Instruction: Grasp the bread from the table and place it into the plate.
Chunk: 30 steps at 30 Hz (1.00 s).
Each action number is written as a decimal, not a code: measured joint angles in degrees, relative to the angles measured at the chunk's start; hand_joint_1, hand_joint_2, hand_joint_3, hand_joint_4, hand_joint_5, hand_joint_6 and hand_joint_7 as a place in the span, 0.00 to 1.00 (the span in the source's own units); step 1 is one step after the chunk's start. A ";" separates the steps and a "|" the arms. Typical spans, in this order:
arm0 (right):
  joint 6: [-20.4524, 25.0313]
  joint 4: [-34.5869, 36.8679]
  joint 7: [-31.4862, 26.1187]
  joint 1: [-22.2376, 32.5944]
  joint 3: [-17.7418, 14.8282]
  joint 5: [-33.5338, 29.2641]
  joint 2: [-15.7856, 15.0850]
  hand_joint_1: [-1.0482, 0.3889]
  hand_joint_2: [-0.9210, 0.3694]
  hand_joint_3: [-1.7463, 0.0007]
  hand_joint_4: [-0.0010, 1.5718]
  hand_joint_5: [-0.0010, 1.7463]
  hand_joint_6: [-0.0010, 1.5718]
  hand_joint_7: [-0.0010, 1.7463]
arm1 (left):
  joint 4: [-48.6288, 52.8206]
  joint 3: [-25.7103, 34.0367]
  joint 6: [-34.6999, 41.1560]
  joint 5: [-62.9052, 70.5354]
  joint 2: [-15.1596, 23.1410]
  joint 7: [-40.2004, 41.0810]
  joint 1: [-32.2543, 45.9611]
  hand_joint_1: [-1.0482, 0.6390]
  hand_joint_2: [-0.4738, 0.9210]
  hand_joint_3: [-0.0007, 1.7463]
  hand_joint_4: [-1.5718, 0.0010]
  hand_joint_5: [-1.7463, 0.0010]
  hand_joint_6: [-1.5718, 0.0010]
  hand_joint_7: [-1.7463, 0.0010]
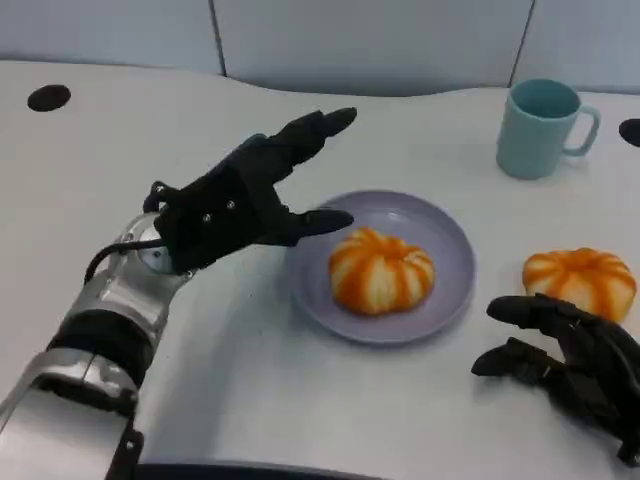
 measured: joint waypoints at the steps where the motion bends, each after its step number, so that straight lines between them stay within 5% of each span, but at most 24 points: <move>1: -0.04 0.00 0.01 -0.01 0.02 0.00 0.01 0.45 0.00 0.97 0.42 0.61 0.54 0.27 | -0.43 0.68 0.11 -0.94 -0.08 -0.96 0.12 0.11 1.00 0.17 0.91 0.92 0.87 0.95; 4: -0.15 -0.11 0.12 0.00 0.17 -0.04 0.08 0.46 0.00 0.97 0.41 0.61 0.53 0.28 | -3.04 4.39 0.19 -6.40 -0.82 -3.97 1.45 0.13 1.00 0.16 0.92 0.90 0.87 0.95; 7: 0.03 -0.31 0.26 0.03 0.18 -0.02 0.11 0.45 0.00 0.96 0.42 0.61 0.53 0.28 | -5.44 7.26 0.20 -10.78 -1.76 -6.27 3.88 0.15 1.00 0.16 0.99 0.70 0.86 0.97; 10: -0.76 0.05 0.56 0.05 0.16 -0.09 0.11 0.43 0.00 0.97 0.43 0.62 0.54 0.28 | -8.20 9.09 0.22 -13.03 -1.90 -6.99 6.95 0.16 1.00 0.17 1.00 0.65 0.84 0.97; 24: -2.08 1.23 0.14 -0.45 0.20 -0.66 0.10 0.45 0.00 0.97 0.44 0.61 0.55 0.29 | -23.10 12.39 6.96 -19.47 -1.44 -9.28 17.00 0.24 1.00 0.15 0.78 0.48 0.66 0.90; 30: -2.42 0.90 -0.05 -0.20 0.29 -1.00 0.08 0.44 0.00 0.96 0.44 0.61 0.54 0.29 | -28.55 14.68 12.24 -23.89 -1.97 -9.64 22.75 0.25 1.00 0.15 0.80 0.37 0.63 0.85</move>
